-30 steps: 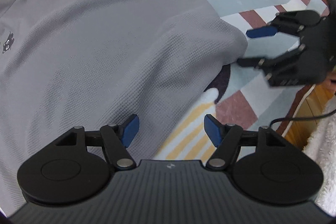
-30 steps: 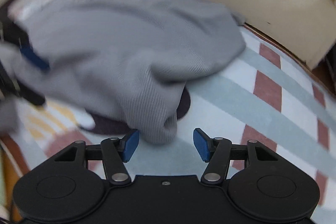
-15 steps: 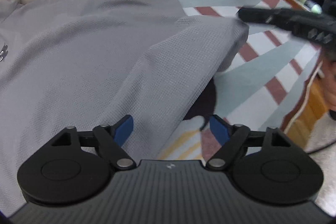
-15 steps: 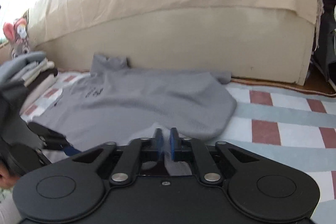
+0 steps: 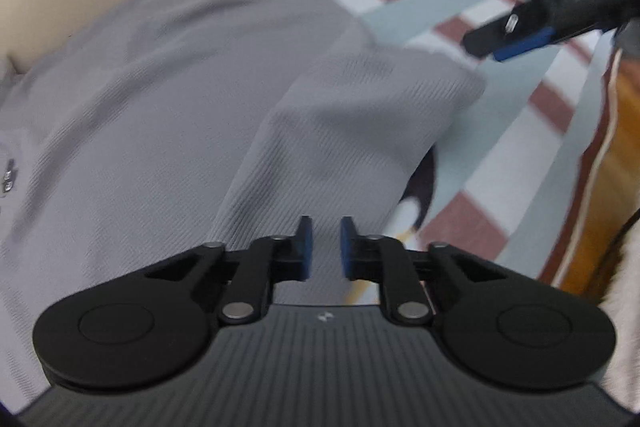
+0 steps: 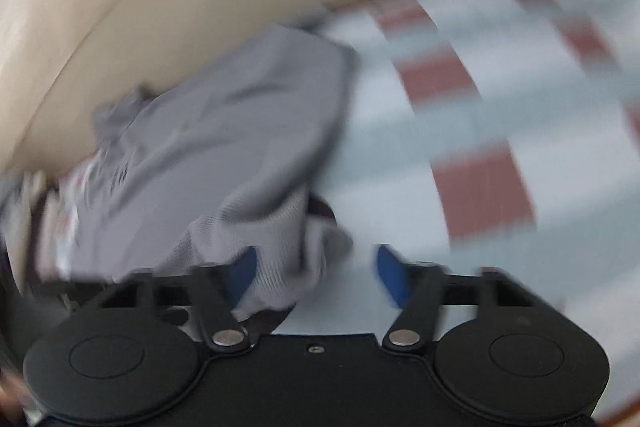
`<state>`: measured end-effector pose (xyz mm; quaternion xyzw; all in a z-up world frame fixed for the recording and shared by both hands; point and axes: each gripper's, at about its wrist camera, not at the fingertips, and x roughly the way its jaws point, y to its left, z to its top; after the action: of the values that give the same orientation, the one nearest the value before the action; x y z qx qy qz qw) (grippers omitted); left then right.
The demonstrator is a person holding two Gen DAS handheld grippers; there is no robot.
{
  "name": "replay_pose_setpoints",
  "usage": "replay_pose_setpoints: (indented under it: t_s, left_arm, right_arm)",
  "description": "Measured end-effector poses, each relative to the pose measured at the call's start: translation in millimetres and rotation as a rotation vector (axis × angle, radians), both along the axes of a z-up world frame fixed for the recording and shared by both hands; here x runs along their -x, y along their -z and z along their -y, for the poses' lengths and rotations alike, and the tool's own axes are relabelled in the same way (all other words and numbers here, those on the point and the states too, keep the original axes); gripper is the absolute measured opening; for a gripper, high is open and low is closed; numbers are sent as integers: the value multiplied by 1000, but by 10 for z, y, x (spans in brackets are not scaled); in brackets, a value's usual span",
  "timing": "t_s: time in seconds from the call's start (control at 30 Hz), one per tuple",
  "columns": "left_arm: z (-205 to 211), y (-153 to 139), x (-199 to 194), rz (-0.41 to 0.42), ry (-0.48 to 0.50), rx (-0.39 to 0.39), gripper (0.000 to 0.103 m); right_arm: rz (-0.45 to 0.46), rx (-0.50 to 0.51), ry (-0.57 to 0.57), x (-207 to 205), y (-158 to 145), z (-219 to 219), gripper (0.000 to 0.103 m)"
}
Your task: Fold clothes
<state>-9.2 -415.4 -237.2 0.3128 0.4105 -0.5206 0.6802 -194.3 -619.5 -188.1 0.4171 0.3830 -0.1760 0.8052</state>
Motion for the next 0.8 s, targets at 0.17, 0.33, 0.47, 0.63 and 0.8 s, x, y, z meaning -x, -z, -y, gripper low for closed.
replay_pose_setpoints:
  t_s: [0.17,0.33,0.47,0.63,0.8]
  left_arm:
    - [-83,-74,-62,-102,-46,118,12]
    - [-30,-269,153,-56,30,196,42]
    - [35,-365,351,23,96,243,47]
    - [72,-465,419,-9,112,277,64]
    - [228,-359,309,-4,84,248,68]
  right_arm:
    - [89,-393,194,122,545,191,61]
    - [234,-524,203,153,702,225,13]
    - [346,-518,111,98,568,71,9]
    - [360,-212,-130,-55,30,-327,8]
    - [431,-240,-209,-117,-39,-449,8]
